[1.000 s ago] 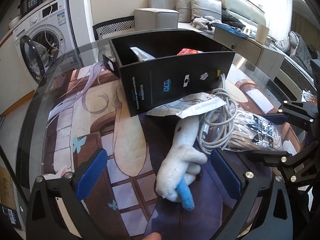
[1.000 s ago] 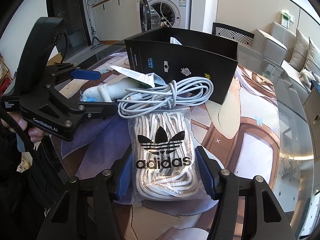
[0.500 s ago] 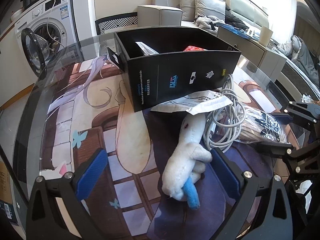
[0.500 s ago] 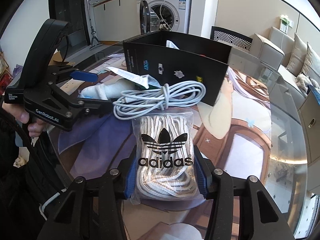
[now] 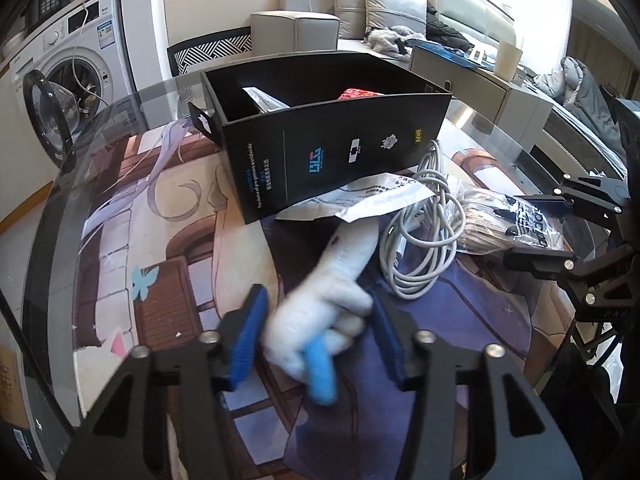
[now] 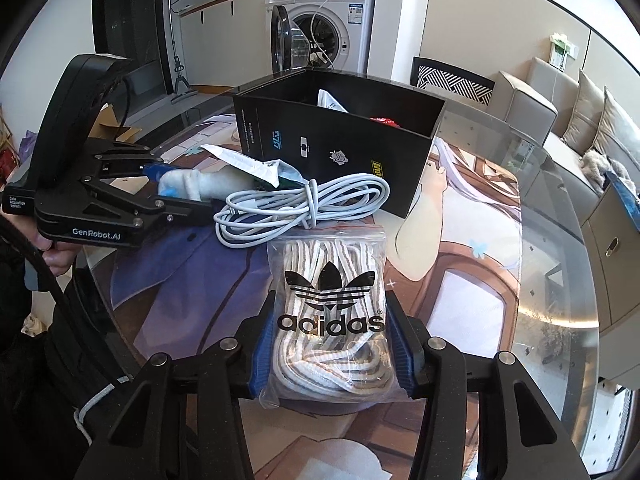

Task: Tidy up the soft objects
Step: 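Grasp the white plush toy with the left tool while the right grasps the adidas rope bag, then carry the plush toy over the box with left tool while right carries the rope bag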

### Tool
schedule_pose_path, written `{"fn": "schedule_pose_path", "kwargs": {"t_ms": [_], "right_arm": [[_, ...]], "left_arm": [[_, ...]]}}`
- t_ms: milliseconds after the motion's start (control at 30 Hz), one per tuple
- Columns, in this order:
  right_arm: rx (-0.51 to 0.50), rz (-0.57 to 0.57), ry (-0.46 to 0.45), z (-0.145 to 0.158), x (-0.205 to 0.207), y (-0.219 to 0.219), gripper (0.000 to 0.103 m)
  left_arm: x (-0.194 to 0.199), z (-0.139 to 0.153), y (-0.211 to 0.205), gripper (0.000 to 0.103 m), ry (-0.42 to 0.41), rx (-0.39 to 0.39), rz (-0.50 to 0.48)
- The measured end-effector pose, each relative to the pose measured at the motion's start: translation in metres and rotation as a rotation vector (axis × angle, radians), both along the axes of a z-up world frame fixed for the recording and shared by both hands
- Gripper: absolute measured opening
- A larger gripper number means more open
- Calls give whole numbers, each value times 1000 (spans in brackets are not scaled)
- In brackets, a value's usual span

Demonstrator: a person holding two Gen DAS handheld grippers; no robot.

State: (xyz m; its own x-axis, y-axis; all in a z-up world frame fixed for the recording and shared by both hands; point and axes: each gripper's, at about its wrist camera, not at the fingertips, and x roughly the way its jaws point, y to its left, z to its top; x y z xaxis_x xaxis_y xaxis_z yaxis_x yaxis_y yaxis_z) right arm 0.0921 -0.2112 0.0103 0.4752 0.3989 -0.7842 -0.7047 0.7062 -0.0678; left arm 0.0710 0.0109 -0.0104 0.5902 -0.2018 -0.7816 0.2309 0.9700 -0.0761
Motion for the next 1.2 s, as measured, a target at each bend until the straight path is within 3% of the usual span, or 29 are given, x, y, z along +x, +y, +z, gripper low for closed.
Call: {"fn": "schedule_pose_path", "kwargs": {"t_ms": [533, 900, 1200], "right_arm": [[7, 7, 5, 1, -2, 1, 50], [48, -88, 40, 4, 2, -17, 49], [106, -159, 32, 10, 0, -27, 49]], "left_arm": [[-3, 5, -1, 34, -19, -9, -27], [-18, 13, 13, 32, -56, -110, 42], [-34, 21, 22, 32, -80, -123, 74]]}}
